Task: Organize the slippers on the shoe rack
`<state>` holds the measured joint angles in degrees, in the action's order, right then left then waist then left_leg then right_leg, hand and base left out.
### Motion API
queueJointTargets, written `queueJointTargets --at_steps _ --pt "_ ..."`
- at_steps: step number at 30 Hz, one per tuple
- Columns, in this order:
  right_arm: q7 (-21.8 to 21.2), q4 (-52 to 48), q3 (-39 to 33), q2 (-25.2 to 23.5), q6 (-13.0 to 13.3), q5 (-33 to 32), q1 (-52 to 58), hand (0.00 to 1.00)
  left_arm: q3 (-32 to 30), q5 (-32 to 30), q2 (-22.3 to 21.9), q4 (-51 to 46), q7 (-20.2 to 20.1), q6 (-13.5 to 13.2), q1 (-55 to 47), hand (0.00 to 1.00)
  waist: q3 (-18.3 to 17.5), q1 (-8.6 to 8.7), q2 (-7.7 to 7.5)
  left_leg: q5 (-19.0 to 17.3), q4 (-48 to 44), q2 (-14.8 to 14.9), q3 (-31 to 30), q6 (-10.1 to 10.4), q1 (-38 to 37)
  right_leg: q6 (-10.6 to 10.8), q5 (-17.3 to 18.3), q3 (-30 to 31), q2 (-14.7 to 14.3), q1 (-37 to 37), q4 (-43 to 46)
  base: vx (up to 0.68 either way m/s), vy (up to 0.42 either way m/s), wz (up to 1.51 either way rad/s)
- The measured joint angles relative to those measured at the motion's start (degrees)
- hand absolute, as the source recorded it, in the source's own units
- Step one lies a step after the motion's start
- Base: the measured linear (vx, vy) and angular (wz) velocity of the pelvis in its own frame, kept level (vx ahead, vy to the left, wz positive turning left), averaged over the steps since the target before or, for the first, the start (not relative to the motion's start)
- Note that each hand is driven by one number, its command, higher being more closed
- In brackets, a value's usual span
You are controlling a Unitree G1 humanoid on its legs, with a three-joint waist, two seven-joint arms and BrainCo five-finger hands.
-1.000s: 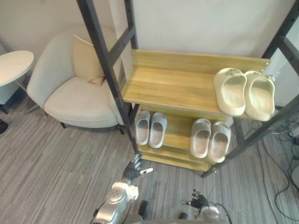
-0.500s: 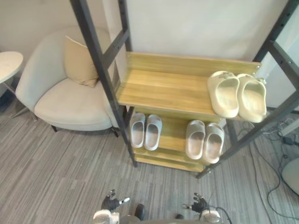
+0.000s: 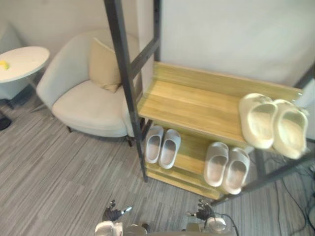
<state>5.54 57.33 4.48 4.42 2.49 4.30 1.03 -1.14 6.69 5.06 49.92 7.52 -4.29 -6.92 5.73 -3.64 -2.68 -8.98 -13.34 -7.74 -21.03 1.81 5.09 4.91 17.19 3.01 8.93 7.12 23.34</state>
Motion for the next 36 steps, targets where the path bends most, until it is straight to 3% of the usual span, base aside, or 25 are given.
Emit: queueJointTargets --at_steps 1,3,6,9,14,16,17,18,20,21,22,23,24,25,29,36 --pt "0.00 0.00 0.00 0.66 -0.14 -0.21 -1.22 0.00 0.00 -0.02 -1.50 0.36 0.02 0.01 0.41 0.00 0.33 0.09 2.13 0.24 0.42 1.23 -1.74 0.46 1.17 -0.61 -1.32 -2.33 -1.05 -0.76 -3.22 0.04 -0.121 0.45" --pt "-0.01 0.05 0.00 0.87 -0.28 -0.33 -1.27 0.00 0.04 -0.01 -2.15 0.76 0.00 0.01 0.23 0.00 0.29 -0.09 3.62 0.54 1.37 2.97 -2.74 0.99 0.94 -1.19 -3.38 -3.49 -2.84 -3.16 -7.37 0.09 -0.124 0.29" --pt "0.03 -0.01 0.17 0.21 -0.21 -0.41 -2.41 0.00 0.07 -0.01 -1.75 1.62 0.01 0.03 0.62 0.00 0.20 -0.30 3.68 1.16 2.32 4.84 -3.38 2.11 0.98 -1.86 -7.02 -5.23 -4.86 -6.08 -13.72 0.09 -0.069 0.14" --pt "0.11 -0.01 0.14 0.38 -0.22 -0.44 -2.88 0.00 0.83 -0.02 -1.97 2.74 -0.02 0.04 3.13 0.00 0.89 -0.26 3.26 1.84 2.07 4.71 -6.42 3.11 2.48 -2.41 -9.05 -8.35 -5.38 -7.95 -17.94 0.06 -0.013 0.48" --pt "0.53 0.00 -0.03 0.91 -0.23 -0.46 -3.99 0.00 1.09 -0.52 -2.57 2.83 0.03 0.00 4.39 0.00 3.04 -0.58 4.05 3.36 0.72 3.40 -7.76 4.07 3.04 -2.42 -9.36 -12.17 -4.63 -10.49 -18.98 -0.01 0.038 0.53" --pt "1.06 -0.10 -1.04 0.48 -0.20 -0.53 -6.14 0.00 1.34 -1.01 -2.66 2.37 0.06 -0.03 4.70 0.00 3.86 -0.44 4.18 9.19 3.25 2.39 -0.15 3.13 4.90 -2.53 -9.36 -14.37 -2.58 -9.60 -18.70 -0.09 0.032 0.59" --pt "1.12 -0.15 -1.35 0.40 -0.18 -0.56 -6.23 0.00 1.60 -1.10 -2.66 2.39 0.06 -0.03 4.73 0.00 3.89 -0.25 4.23 9.55 4.46 2.86 1.89 2.72 4.69 -2.68 -9.49 -14.98 -1.94 -9.27 -18.76 -0.13 0.086 0.56" --pt "1.25 -0.25 -2.11 0.13 -0.07 -0.68 -6.84 0.00 1.68 -1.73 -2.87 2.63 0.02 0.22 5.22 0.00 4.66 0.20 5.18 5.57 -0.08 5.06 12.45 -0.60 5.57 -2.77 -9.58 -16.97 -1.81 -9.08 -18.13 -0.11 0.104 0.46" --pt "1.40 -0.24 -2.98 0.44 -0.09 -1.07 -6.29 0.00 1.55 -2.26 -2.84 2.63 0.04 0.70 4.79 0.00 4.67 0.91 5.59 -0.37 -9.96 9.30 28.15 -1.01 5.50 -1.96 -9.04 -18.92 -0.28 -8.33 -15.45 -0.12 0.124 0.49" --pt "1.37 -0.24 -3.20 0.46 -0.09 -1.08 -6.05 0.00 1.56 -2.28 -2.87 2.62 0.04 0.72 4.67 0.00 4.59 1.00 5.73 -0.59 -9.69 9.97 29.61 -0.71 5.28 -1.65 -8.84 -19.10 -0.28 -8.23 -15.08 -0.10 0.127 0.53" --pt "1.38 -0.20 -4.24 0.69 -0.26 -1.45 -5.13 0.00 1.61 -3.07 -3.27 2.64 0.05 0.80 4.38 0.00 3.98 1.60 7.12 -1.58 -4.87 10.03 31.47 -0.51 3.66 -0.75 -8.38 -19.91 -0.50 -7.61 -14.06 -0.10 0.172 0.54" --pt "1.35 -0.13 -4.72 0.30 -0.55 -2.05 -4.88 0.00 1.75 -3.77 -3.18 2.72 0.05 0.80 4.74 0.00 4.50 1.54 5.64 0.72 1.95 8.06 31.26 -1.59 1.07 -0.81 -8.50 -19.84 0.52 -6.83 -14.23 -0.10 0.172 0.50" --pt "1.22 -0.11 -4.69 0.17 -0.56 -2.06 -4.81 0.00 1.76 -3.97 -3.05 2.73 0.05 0.81 4.64 0.00 4.51 1.45 5.35 1.26 3.15 7.65 31.23 -1.82 0.61 -0.82 -8.71 -19.58 0.54 -6.80 -14.48 -0.10 0.181 0.33" --pt "1.12 -0.09 -4.70 -0.29 -0.56 -2.03 -4.32 0.00 1.74 -4.45 -2.27 2.85 0.06 0.91 4.34 0.00 4.10 1.43 4.43 4.46 8.04 5.89 30.34 -2.72 -0.90 -0.07 -9.66 -18.54 0.98 -6.58 -16.08 -0.05 0.096 0.22" --pt "0.94 -0.01 -4.19 -0.23 -0.53 -1.99 -3.89 0.00 2.28 -4.49 -1.77 3.73 0.07 0.87 3.31 0.00 3.32 1.44 4.42 9.03 16.19 3.73 29.35 -4.12 -4.80 0.80 -11.15 -18.19 1.83 -7.61 -18.05 -0.04 0.109 0.13" --pt "0.27 1.60 -3.63 -0.43 -0.53 -1.86 -4.08 0.00 2.08 -5.53 -1.11 5.51 0.05 0.84 2.80 0.00 2.53 1.24 3.43 10.52 19.19 2.75 28.55 -4.56 -7.81 1.58 -12.19 -18.39 1.80 -10.29 -19.65 0.02 0.021 0.03"
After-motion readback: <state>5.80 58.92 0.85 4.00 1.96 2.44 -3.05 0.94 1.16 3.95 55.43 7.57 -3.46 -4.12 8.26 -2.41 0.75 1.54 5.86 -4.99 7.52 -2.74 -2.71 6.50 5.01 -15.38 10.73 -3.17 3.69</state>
